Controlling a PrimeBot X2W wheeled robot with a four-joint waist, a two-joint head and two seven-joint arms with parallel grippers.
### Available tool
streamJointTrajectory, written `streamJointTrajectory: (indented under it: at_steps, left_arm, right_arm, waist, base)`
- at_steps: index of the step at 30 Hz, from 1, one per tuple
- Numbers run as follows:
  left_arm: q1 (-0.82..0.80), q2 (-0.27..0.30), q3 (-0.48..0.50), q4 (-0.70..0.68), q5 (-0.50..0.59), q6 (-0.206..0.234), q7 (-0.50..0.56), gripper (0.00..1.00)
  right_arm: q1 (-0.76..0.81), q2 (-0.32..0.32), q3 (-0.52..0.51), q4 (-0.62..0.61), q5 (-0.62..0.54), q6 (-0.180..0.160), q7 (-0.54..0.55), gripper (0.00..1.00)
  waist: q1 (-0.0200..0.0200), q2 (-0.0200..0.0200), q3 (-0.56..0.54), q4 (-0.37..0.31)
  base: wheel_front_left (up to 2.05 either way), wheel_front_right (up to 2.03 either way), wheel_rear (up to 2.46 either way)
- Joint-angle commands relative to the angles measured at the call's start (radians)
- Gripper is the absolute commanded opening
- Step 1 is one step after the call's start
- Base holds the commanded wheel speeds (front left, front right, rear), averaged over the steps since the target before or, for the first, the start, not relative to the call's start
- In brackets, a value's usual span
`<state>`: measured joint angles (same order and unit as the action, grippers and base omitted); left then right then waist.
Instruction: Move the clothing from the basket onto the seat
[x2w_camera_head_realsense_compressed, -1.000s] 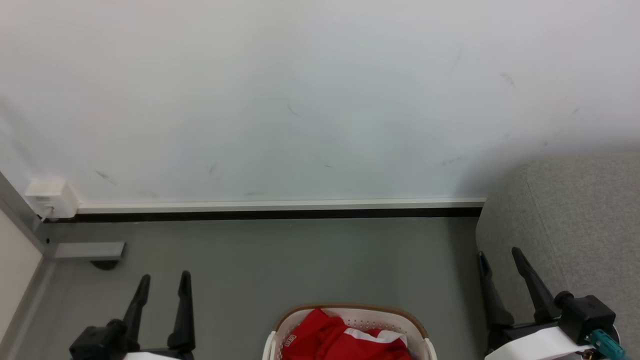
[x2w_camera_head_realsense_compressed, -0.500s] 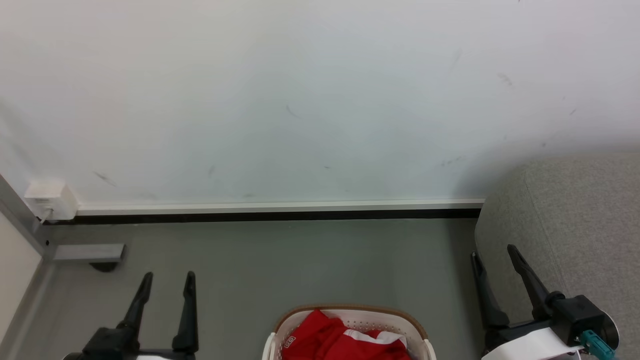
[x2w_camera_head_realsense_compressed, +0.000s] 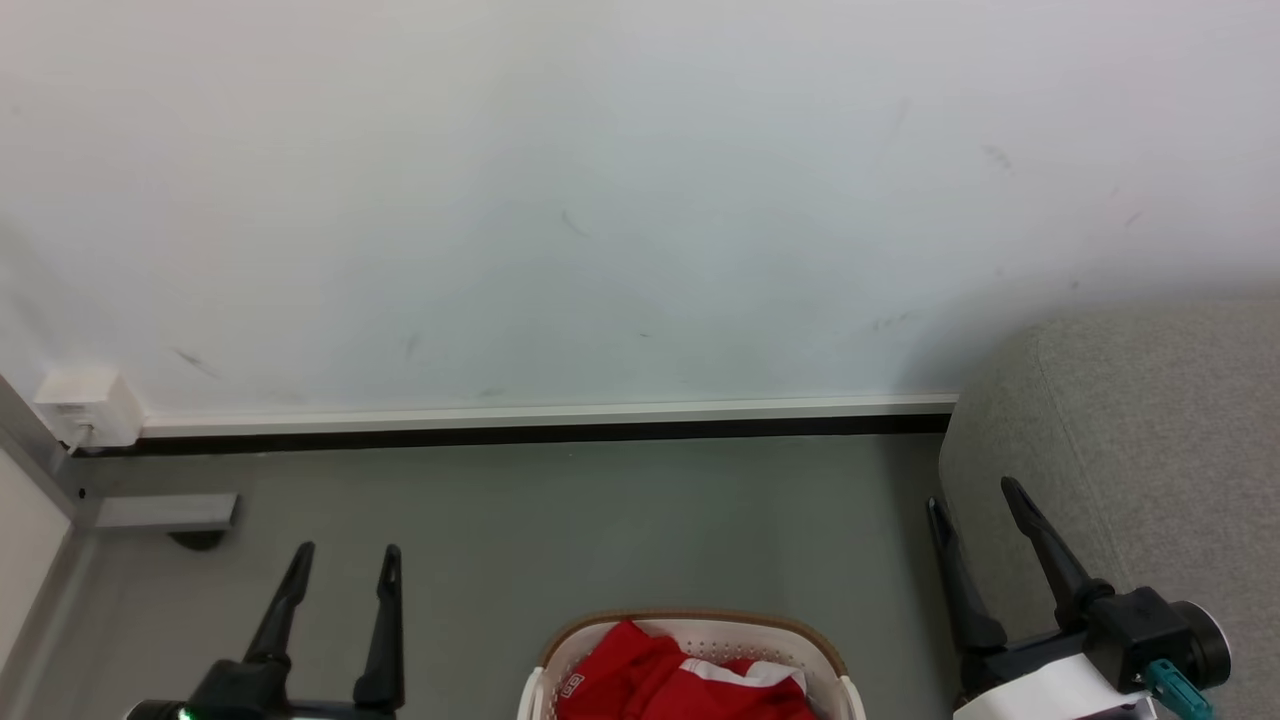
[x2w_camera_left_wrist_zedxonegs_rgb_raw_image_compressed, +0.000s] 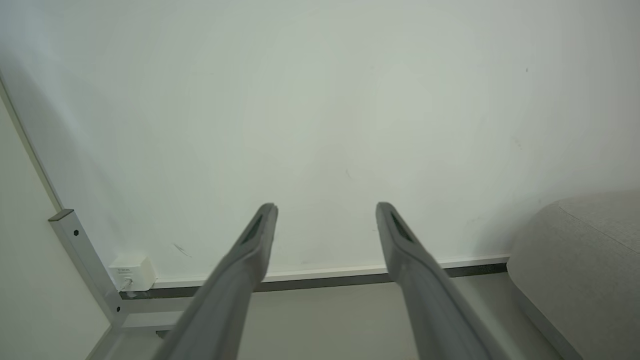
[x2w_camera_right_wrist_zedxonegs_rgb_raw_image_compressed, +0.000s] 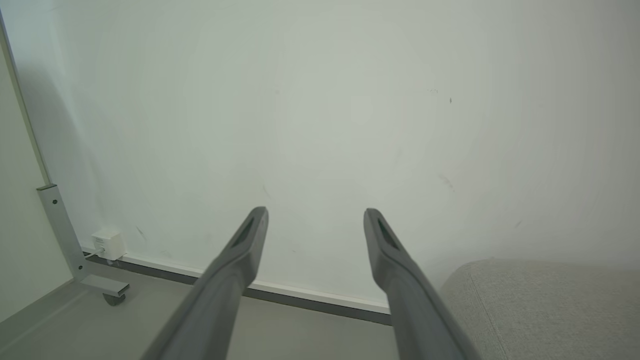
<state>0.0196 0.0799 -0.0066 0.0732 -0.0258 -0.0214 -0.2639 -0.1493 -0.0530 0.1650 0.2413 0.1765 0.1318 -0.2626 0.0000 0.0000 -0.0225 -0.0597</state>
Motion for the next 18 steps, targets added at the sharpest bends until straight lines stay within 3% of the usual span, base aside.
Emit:
streamJointTrajectory:
  at_steps: [1,18]
  left_arm:
    - [0.004,-0.001,0.004,0.001,-0.012,-0.005,-0.001,1.0]
    - [-0.01,-0.013,0.024,0.008,-0.02,-0.025,-0.001,1.0]
  right_arm:
    - [-0.006,0.0,0.0,-0.005,0.003,-0.002,-0.003,1.0]
    - [-0.018,-0.009,-0.011,-0.013,0.012,-0.002,-0.003,1.0]
  waist:
    - [0.0,0.0,0.0,-0.002]
    - [0.0,0.0,0.016,-0.036]
  base:
    - [0.0,0.0,0.0]
    - [0.0,0.0,0.0]
